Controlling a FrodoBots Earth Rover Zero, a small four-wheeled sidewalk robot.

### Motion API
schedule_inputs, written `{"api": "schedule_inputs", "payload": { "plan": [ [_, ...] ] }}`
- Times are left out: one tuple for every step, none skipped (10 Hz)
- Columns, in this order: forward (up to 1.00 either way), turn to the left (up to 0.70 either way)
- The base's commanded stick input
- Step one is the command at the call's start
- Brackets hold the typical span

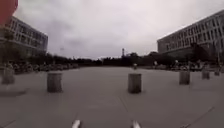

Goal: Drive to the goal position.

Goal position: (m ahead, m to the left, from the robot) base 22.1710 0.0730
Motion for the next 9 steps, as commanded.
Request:
{"api": "schedule_inputs", "payload": {
  "plan": [
    [0.70,0.02],
    [0.70,0.00],
    [0.70,0.00],
    [0.70,0.00],
    [0.70,0.00],
    [0.70,0.00],
    [0.70,0.00],
    [0.70,0.00],
    [0.70,0.00]
  ]
}}
